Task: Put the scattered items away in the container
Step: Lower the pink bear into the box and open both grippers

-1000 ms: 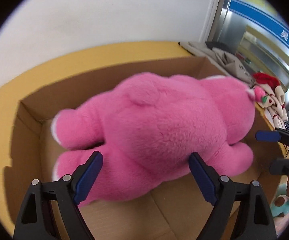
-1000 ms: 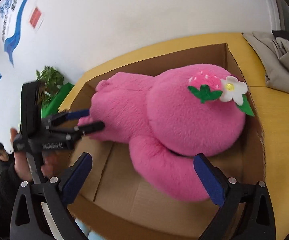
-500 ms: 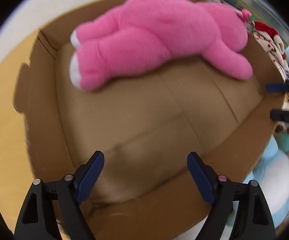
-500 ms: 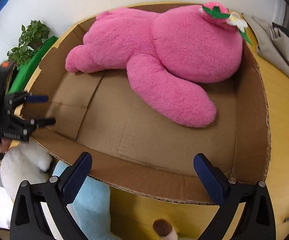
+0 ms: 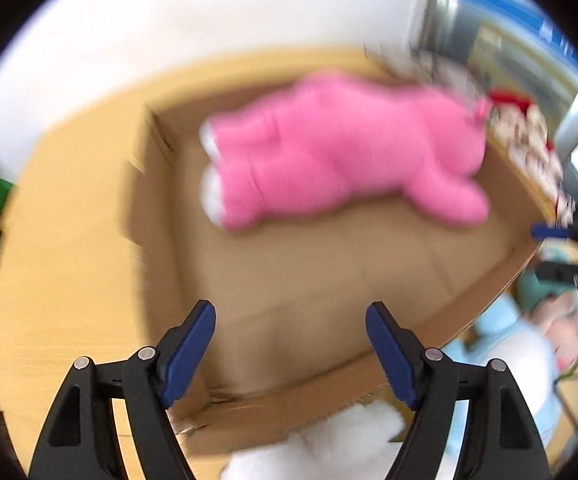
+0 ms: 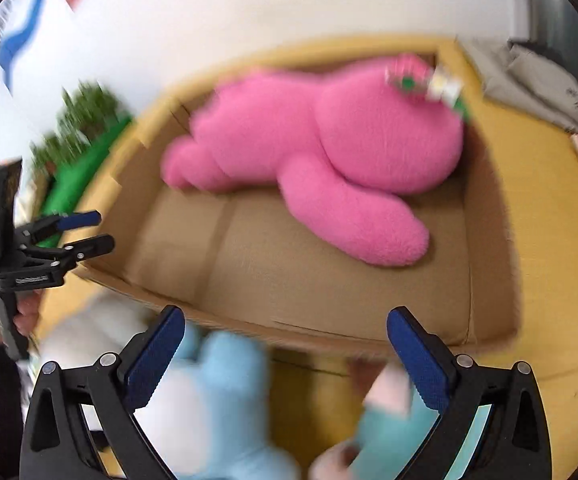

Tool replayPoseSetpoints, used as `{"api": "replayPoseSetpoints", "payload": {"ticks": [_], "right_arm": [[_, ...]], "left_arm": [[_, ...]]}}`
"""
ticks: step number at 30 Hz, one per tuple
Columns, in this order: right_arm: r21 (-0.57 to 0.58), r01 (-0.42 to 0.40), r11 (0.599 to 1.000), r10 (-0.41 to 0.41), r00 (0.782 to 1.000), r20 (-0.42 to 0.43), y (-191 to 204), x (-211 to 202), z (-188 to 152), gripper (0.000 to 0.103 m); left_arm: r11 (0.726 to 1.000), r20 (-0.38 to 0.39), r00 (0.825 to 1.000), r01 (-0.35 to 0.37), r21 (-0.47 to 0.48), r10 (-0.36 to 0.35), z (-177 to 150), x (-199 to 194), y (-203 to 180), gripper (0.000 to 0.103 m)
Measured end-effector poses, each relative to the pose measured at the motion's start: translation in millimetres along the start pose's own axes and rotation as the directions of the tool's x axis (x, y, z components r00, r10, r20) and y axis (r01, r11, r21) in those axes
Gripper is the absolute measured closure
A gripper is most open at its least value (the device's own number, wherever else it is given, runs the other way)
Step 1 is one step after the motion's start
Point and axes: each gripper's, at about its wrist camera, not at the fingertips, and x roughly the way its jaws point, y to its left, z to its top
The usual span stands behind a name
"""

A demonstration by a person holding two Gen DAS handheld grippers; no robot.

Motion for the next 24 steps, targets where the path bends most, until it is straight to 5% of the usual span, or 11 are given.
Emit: {"api": "replayPoseSetpoints", "payload": {"ticks": [5,8,12,24], "right_arm": [[-0.063,0.101,0.993,-0.088,0.978,0.188,46,-48,-19,0.000],[-0.116,0.194,0.974,-0.158,0.951,0.264,77,-57,-26,0.000],[-0.121,0.182,0.976,-0.138,0.943,0.303,90,-76,-40,0.000],[-0.142,0.223,0.964,-0.178,0.944,0.279,110,-84,-66,0.000]], "left_arm": [[0.983,0.217,0.965,-0.124,-0.132,0.151,-19,-81,-4,0.023],[0.964,0.250,0.943,-0.170,-0.205,0.220,-37,-107,-13,0.023],[0.955,0.267,0.924,-0.227,-0.192,0.273,-52,-129,-41,0.023],[0.961,0.268,0.929,-0.215,-0.174,0.256,-77,-133,-76,0.023]]}}
